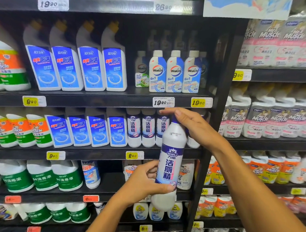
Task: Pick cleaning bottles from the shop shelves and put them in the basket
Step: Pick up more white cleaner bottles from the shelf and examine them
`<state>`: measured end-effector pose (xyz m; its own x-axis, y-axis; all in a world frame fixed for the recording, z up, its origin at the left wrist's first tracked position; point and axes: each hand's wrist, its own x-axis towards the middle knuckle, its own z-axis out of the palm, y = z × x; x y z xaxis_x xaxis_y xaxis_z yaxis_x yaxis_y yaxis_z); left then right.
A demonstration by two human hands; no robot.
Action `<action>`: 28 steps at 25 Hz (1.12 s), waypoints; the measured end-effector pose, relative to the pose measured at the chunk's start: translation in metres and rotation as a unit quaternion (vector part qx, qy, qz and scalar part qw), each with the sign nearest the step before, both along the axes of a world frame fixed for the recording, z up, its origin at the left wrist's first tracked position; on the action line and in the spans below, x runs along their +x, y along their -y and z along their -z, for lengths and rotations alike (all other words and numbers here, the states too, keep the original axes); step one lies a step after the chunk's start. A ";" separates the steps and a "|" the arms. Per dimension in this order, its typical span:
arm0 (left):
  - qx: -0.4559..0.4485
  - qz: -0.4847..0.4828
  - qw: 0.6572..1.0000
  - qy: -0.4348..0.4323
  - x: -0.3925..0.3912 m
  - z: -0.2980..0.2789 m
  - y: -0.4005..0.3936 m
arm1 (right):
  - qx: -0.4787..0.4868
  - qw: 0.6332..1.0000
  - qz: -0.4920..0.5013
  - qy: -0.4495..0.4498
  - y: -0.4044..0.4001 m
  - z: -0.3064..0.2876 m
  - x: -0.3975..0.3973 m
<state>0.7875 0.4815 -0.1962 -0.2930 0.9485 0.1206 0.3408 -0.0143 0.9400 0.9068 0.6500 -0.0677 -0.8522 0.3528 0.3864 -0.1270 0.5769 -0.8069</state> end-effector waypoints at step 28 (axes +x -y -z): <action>-0.004 0.086 0.945 0.316 -0.013 -0.024 0.007 | -0.300 0.945 0.122 -0.033 -0.001 0.027 -0.029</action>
<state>0.7749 0.4742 -0.1719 -0.1451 0.9889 -0.0333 -0.2954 -0.0112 0.9553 0.8774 0.6513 -0.0943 -0.6989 0.7078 0.1027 -0.1102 0.0354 -0.9933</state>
